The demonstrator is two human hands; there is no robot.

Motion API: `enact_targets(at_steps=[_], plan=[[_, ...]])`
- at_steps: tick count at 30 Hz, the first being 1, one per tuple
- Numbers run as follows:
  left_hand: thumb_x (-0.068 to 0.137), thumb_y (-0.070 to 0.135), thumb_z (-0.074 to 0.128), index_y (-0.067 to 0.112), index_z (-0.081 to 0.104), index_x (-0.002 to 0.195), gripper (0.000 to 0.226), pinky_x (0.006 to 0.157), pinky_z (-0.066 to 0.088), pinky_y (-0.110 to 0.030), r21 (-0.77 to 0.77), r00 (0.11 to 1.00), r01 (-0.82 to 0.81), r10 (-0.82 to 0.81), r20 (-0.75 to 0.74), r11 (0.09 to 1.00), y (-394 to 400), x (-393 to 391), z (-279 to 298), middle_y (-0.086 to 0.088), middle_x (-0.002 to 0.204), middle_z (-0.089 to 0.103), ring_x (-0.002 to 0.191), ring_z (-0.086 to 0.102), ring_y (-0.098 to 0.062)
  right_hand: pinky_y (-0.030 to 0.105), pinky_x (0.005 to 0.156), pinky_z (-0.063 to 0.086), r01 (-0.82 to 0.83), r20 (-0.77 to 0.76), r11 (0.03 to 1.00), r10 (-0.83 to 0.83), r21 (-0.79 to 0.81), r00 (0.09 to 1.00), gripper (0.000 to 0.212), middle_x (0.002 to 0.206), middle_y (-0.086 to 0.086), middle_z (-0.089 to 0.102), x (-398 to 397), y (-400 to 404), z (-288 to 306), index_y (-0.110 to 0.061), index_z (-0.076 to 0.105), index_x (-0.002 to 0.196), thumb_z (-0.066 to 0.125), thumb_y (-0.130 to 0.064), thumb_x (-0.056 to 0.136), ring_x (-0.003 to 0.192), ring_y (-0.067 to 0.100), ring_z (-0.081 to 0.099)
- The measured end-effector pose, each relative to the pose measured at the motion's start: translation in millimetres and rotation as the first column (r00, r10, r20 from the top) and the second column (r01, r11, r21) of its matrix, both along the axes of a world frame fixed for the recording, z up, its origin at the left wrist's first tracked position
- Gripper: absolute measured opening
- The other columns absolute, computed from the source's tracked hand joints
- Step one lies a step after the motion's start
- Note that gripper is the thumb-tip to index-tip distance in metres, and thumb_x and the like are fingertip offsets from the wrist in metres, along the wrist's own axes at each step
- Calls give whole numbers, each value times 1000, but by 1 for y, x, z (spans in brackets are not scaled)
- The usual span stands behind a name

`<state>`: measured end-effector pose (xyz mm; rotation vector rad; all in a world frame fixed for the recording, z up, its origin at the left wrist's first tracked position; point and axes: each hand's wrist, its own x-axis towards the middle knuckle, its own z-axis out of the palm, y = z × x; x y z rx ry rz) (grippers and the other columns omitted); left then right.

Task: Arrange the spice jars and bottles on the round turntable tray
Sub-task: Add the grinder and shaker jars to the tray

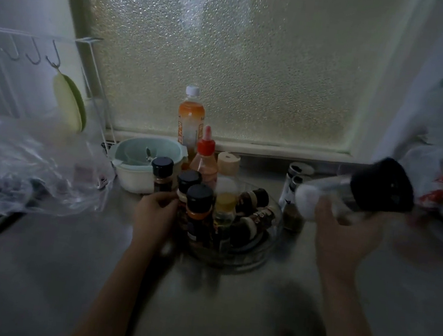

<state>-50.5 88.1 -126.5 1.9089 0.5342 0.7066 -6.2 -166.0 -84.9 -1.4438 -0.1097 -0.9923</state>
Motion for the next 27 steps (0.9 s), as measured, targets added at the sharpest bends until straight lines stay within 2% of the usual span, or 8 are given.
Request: enact_targets(at_steps=[5, 8, 11, 13, 16, 20, 23, 27], plan=[[85, 4, 52, 11, 65, 98, 20, 71, 46, -30, 72, 897, -308, 265, 353, 949, -17, -19, 17, -2, 89, 63, 84, 60, -21, -6, 73, 35, -186, -84, 972, 175, -146, 981, 69, 107, -2, 57, -1, 13, -3, -3, 54, 120, 67, -37, 61, 92, -12, 52], [80, 7, 52, 6, 57, 90, 12, 73, 42, -24, 441, 829, -310, 13, 559, 842, -51, -41, 38, 2, 84, 49, 80, 49, -17, -6, 73, 37, -216, -118, 964, 199, -157, 973, 70, 109, 0, 59, -1, 14, -5, -6, 54, 121, 66, -37, 59, 93, -7, 52], [79, 12, 57, 9, 65, 81, 9, 64, 46, -29, 871, 880, -23, -403, 250, 491, -91, -38, 46, -3, 73, 57, 69, 51, -19, -5, 70, 38, -248, -163, 956, 223, -156, 961, 66, 104, -1, 60, 0, 16, -6, -8, 54, 119, 67, -33, 59, 84, -10, 54], [86, 21, 50, 12, 64, 94, 19, 61, 50, -28, 927, 893, 225, -445, -73, 299, -113, -29, 43, -5, 89, 65, 80, 61, -19, 1, 71, 40, -251, -188, 954, 219, -167, 958, 71, 104, -1, 61, -1, 18, -8, -11, 54, 120, 64, -41, 56, 87, -4, 55], [95, 22, 48, 10, 56, 118, 27, 78, 48, -35, 789, 858, 499, -334, -391, 359, -123, -12, 38, -9, 119, 57, 111, 53, -26, 17, 76, 42, -241, -213, 957, 204, -165, 955, 67, 105, -5, 59, -2, 18, -12, -16, 54, 120, 68, -34, 58, 95, 9, 56], [91, 17, 57, 16, 49, 129, 39, 97, 44, -39, 745, 827, 556, -333, -452, 369, -113, 3, 40, -7, 135, 51, 124, 47, -26, 26, 83, 45, -203, -218, 969, 169, -141, 961, 64, 108, -6, 58, 1, 14, -12, -17, 52, 123, 69, -25, 62, 99, 11, 56], [86, 10, 63, 14, 37, 135, 56, 97, 41, -41, 724, 821, 570, -292, -490, 389, -109, 13, 41, -10, 135, 51, 123, 48, -30, 14, 80, 44, -176, -211, 978, 150, -109, 966, 64, 113, 0, 59, 3, 12, -12, -12, 51, 125, 70, -23, 66, 102, 12, 57], [87, -1, 53, 7, 40, 124, 40, 88, 45, -43, 709, 872, 490, -286, -398, 507, -111, 19, 44, -16, 123, 53, 111, 50, -36, -5, 68, 37, -198, -220, 978, 178, -71, 959, 57, 108, -2, 59, 6, 11, -13, -11, 52, 123, 76, -13, 71, 81, -12, 55]])
